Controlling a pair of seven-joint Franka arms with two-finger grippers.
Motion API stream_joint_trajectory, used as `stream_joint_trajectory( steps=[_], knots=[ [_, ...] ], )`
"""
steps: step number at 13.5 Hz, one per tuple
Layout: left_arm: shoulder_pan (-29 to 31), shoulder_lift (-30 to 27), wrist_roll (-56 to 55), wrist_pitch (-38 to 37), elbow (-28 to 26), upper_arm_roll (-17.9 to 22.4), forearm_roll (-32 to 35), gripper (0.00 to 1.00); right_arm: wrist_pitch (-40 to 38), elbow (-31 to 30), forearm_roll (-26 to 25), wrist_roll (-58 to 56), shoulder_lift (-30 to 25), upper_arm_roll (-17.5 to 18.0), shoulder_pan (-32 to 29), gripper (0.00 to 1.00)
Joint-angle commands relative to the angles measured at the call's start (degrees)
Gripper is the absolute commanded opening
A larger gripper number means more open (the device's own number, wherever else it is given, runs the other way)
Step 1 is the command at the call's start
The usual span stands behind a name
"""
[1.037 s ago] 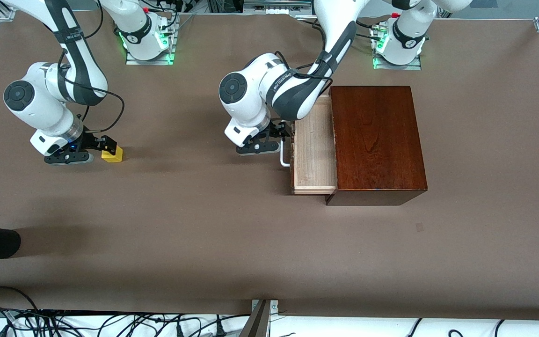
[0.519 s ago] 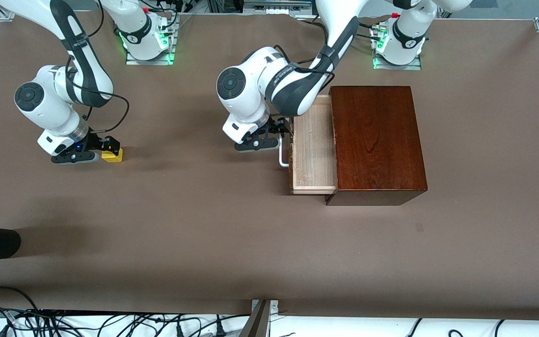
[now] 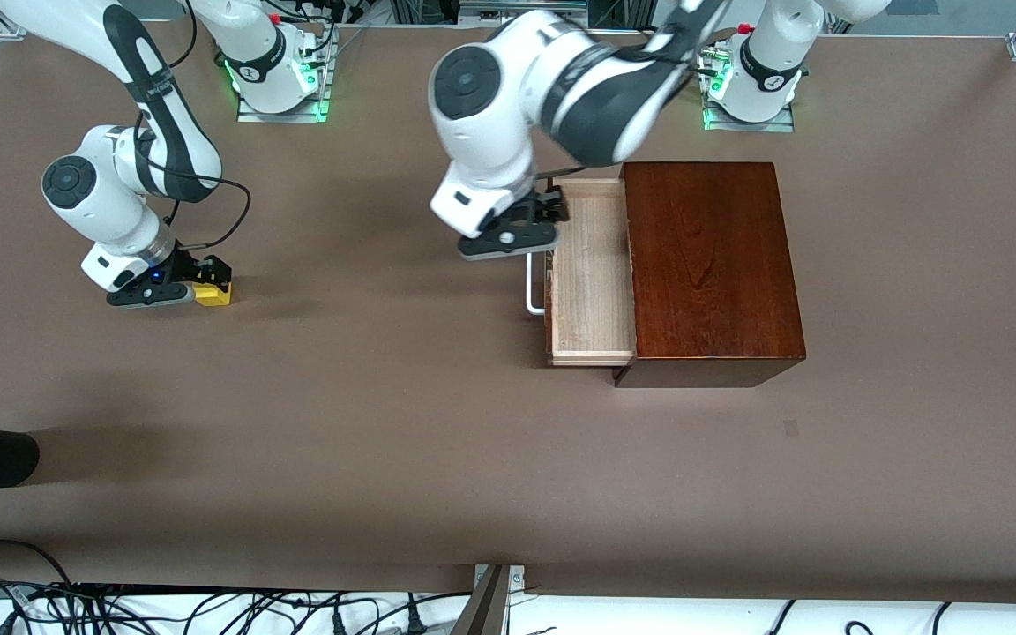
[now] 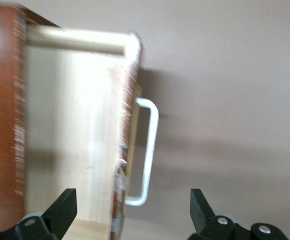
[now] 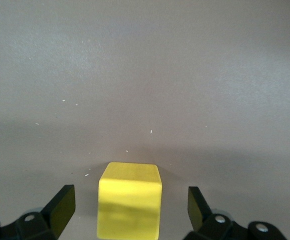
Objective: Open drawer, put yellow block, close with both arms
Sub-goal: 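Release the handle and raise the left gripper back toward its rest pose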
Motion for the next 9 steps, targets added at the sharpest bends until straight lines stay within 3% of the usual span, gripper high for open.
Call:
stream_joint_trajectory(
  steps=[1,7,8,9],
  knots=[
    [5.51,-4.91,1.15,-2.11,-2.27,-0.84,-1.81,1.0,4.8,-1.85,0.43,-2.24,1.8,0.16,-0.6,1.0],
    [16.67,-17.47,20.72,-6.16,-10.35,-0.76,-1.9,1.0,5.08,-2.12,0.43,-4.61,3.04,0.07,-1.21,0.98],
    [18.78,-18.89,23.81,-6.77,-11.32,-0.76,-1.9,1.0,5.08,-2.03,0.43,-4.88,3.04,0.16,-1.74,0.86],
    [21.06,-20.2,26.8,-7.56,-12.2,-0.76,-1.9,1.0,5.08,-2.03,0.43,-5.92,3.04,0.16,-1.92,0.53]
  ],
)
